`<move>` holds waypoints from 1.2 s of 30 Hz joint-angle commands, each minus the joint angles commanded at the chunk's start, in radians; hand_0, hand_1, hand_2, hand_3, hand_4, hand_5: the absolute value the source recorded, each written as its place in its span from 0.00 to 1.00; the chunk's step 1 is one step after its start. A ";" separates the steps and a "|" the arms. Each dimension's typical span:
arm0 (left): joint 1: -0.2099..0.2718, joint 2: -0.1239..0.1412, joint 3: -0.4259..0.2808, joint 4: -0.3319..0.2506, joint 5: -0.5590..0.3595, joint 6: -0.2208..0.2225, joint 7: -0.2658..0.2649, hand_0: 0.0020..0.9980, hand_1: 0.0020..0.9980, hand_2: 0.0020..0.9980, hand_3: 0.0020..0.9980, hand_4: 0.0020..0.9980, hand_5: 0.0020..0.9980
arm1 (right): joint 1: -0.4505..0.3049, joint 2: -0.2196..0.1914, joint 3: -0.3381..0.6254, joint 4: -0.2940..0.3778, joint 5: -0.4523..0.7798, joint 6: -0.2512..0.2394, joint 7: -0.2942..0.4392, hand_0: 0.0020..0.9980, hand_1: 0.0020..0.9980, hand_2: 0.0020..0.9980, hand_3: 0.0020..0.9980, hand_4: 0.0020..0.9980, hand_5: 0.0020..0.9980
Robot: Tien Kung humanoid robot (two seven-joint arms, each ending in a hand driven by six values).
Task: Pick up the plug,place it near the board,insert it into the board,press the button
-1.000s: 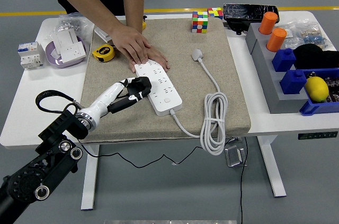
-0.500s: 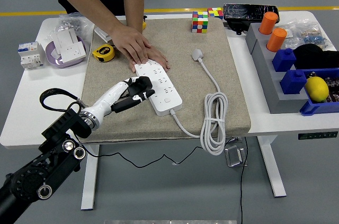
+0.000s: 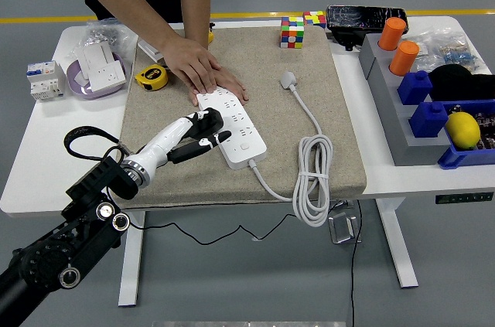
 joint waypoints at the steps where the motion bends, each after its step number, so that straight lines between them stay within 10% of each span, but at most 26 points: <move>1: -0.002 0.000 0.002 0.001 0.001 0.000 0.000 1.00 0.98 0.94 0.93 1.00 1.00 | 0.000 0.000 0.000 0.000 -0.001 0.000 0.000 1.00 0.93 0.86 0.87 1.00 1.00; 36: -0.117 0.004 0.125 0.054 0.056 0.010 -0.023 1.00 0.98 0.94 0.92 1.00 1.00 | 0.005 -0.005 0.006 0.002 -0.017 -0.006 -0.006 1.00 0.93 0.86 0.86 1.00 1.00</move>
